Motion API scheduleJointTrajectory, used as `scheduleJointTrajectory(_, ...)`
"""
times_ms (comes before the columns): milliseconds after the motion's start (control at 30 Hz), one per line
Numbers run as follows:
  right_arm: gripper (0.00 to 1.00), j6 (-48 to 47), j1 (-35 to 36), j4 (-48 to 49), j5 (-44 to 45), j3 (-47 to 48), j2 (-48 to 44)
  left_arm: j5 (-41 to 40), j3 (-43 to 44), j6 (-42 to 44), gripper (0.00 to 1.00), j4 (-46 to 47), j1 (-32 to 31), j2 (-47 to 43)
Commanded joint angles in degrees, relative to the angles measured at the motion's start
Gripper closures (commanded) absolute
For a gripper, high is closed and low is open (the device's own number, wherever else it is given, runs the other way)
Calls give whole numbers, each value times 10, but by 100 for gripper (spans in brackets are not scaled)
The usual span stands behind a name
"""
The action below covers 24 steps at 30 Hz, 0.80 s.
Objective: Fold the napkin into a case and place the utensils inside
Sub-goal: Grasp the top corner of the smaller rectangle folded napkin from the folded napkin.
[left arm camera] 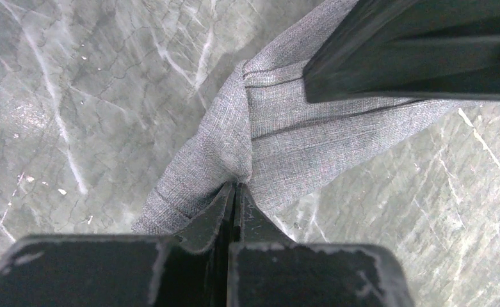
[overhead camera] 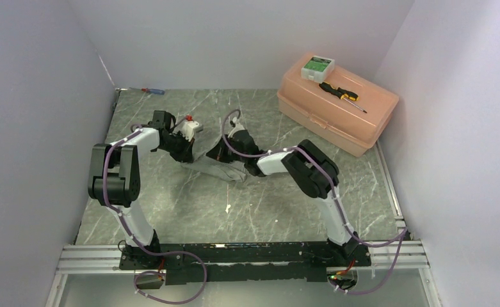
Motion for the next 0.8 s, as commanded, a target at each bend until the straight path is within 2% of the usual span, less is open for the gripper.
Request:
scheduleJointTrajectory(0,100,-128,10,-53,1,6,-116,-25,-3,-3,97,-11,-1,11)
scheduleJointTrajectory(67,100,-197,24,-109,9,-8,-155,-23,-3,-11,97,-7,-1,10)
scheduleJointTrajectory(133,100,-271,42,-147,57,-33,-203,-20,-3,-18,97,-4,-1,11)
scheduleJointTrajectory(167,98,-299,52,-160,77,-49,-227,-18,-1,-23,97,-5,-1,12)
scheduleJointTrajectory(200,91,-320,57,-170,97,-65,-254,-16,0,-28,97,-6,-1,12)
scheduleJointTrajectory(267,67,-353,63,-169,129,-106,-310,-10,-1,-33,97,-7,1,9)
scheduleJointTrajectory(300,45,-338,63,-154,156,-129,-332,-6,-3,-34,97,-8,1,8)
scheduleJointTrajectory(333,9,-294,57,-142,186,-148,-344,-1,-2,-38,97,-10,2,7)
scheduleJointTrajectory(367,1,-257,45,-138,177,-159,-352,4,0,-41,97,-13,2,9)
scheduleJointTrajectory(433,0,-252,16,-60,42,-187,-354,12,5,-50,97,-19,3,10)
scheduleJointTrajectory(467,0,-264,18,-44,29,-194,-354,15,7,-52,97,-21,3,9)
scheduleJointTrajectory(500,1,-297,33,-61,51,-187,-346,18,8,-52,97,-23,3,8)
scheduleJointTrajectory(533,7,-337,54,-101,88,-167,-333,20,10,-54,97,-26,3,7)
scheduleJointTrajectory(600,34,-401,83,-131,140,-141,-296,23,14,-56,97,-32,4,7)
scheduleJointTrajectory(733,94,-450,111,-71,230,-140,-241,38,30,-72,97,-46,9,13)
scheduleJointTrajectory(767,100,-467,116,-59,259,-127,-227,42,35,-77,98,-52,10,16)
